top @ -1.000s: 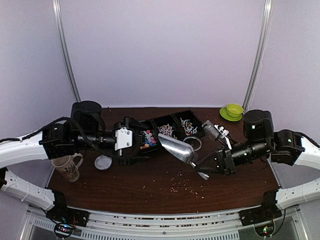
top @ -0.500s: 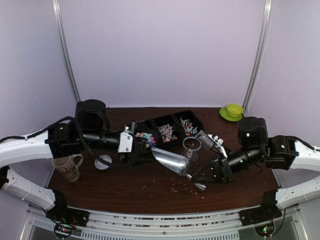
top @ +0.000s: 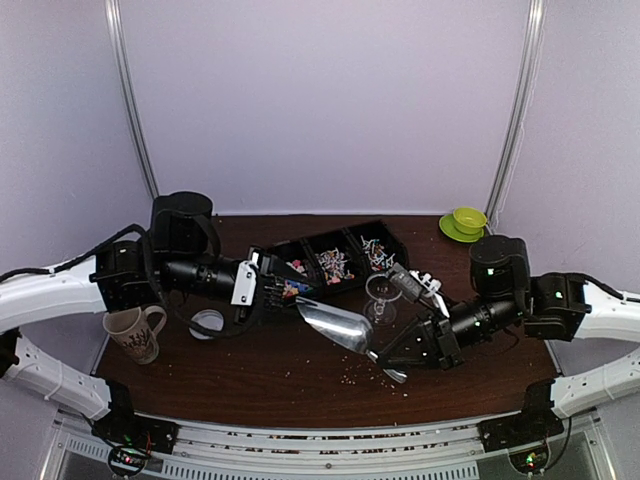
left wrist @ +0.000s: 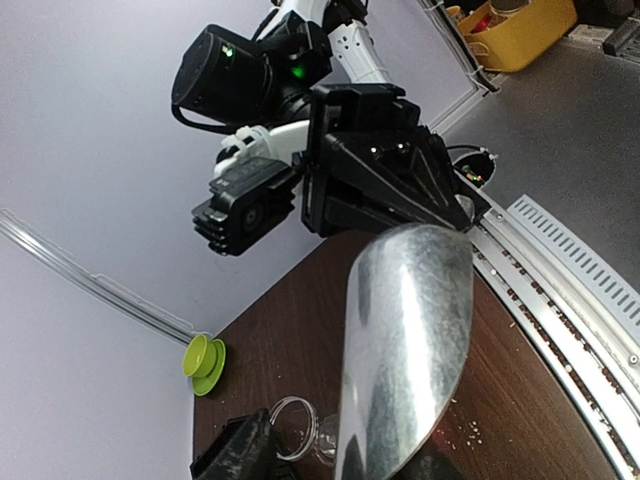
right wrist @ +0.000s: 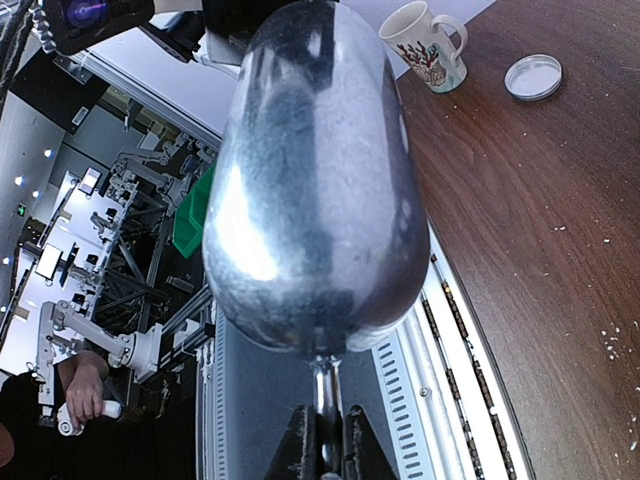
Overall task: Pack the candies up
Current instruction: Pass from the right arm to the left, then pass from the left arm to the right
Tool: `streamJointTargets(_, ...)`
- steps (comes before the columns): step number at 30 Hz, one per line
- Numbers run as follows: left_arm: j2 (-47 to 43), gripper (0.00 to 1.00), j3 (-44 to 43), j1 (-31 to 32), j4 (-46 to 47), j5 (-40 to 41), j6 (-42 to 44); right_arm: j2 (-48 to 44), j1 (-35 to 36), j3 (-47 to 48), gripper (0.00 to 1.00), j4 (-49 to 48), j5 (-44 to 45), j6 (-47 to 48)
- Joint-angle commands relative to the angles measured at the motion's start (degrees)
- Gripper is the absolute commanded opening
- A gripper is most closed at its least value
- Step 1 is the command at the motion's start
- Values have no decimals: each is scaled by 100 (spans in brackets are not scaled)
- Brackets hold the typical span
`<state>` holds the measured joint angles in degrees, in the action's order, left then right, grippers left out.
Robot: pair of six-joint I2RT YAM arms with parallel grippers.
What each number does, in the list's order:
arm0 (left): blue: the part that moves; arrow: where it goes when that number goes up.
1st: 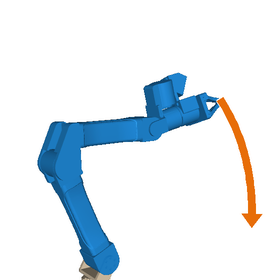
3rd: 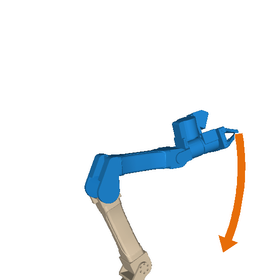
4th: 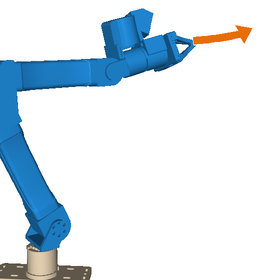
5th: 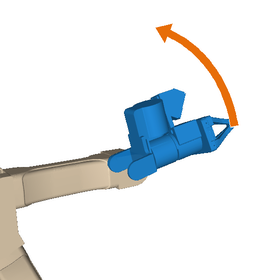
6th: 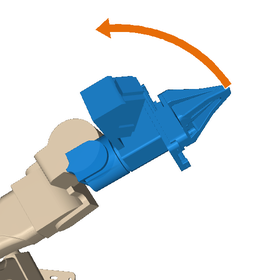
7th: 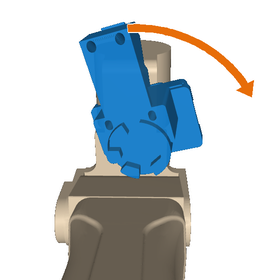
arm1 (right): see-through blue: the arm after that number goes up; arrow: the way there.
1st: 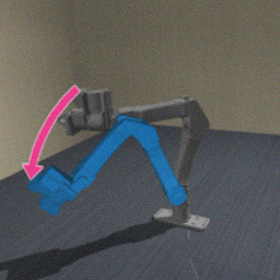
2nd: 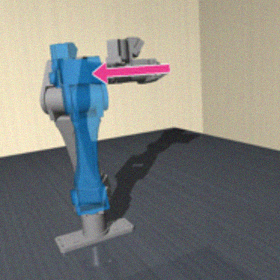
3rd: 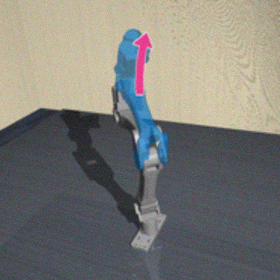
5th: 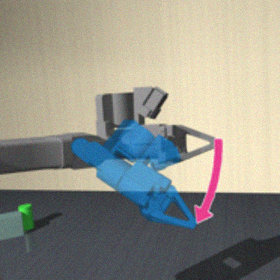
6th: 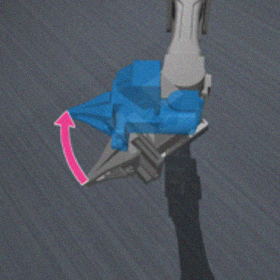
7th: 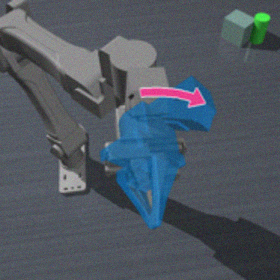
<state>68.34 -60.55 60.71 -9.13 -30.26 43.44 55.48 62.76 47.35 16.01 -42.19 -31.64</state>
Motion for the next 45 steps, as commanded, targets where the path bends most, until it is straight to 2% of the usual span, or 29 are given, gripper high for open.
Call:
streamJointTargets(1,82,35,-103,-11,76,-249,-6,22,68,-93,1,-338,-131,-55)
streamJointTargets(3,84,30,-102,-15,97,-275,-47,59,83,-90,2,-353,-131,-49)
streamJointTargets(8,90,7,-124,-15,9,-397,-77,170,83,-77,2,-372,-142,-50)
streamJointTargets(11,68,0,-132,-15,-87,-489,-81,191,86,-65,2,-426,-157,-55)
streamJointTargets(13,54,0,-123,-12,-161,-523,-117,199,79,-46,3,-424,-157,-47)
streamJointTargets(16,12,0,-78,-15,-191,-360,-378,159,73,68,16,-218,-33,109)
streamJointTargets(18,-16,0,-31,-15,-210,-224,-654,102,71,242,29,182,208,416)
streamJointTargets(20,-21,0,-3,-14,-229,-30,-1058,10,66,430,44,627,628,772)
streamJointTargets(24,-57,0,0,-28,-337,369,-1859,-152,63,792,62,1455,1734,1419)
streamJointTargets(28,-158,0,173,-79,-93,1232,-3013,-266,64,921,74,1680,2724,1822)
streamJointTargets(33,-5,0,-66,-266,-562,1958,-4207,-453,83,822,81,1544,3449,2389)
streamJointTargets(37,491,0,-554,-634,-1332,1803,-5004,-665,124,529,83,1191,3864,2954)
streamJointTargets(39,758,0,-706,-826,-1533,1307,-5316,-818,171,271,82,886,4096,3301)
streamJointTargets(41,989,0,-733,-998,-1491,592,-5569,-994,238,-39,81,488,4225,3682)
streamJointTargets(45,1344,0,-583,-1146,-984,-338,-5967,-1210,375,-657,77,-452,4259,4423)
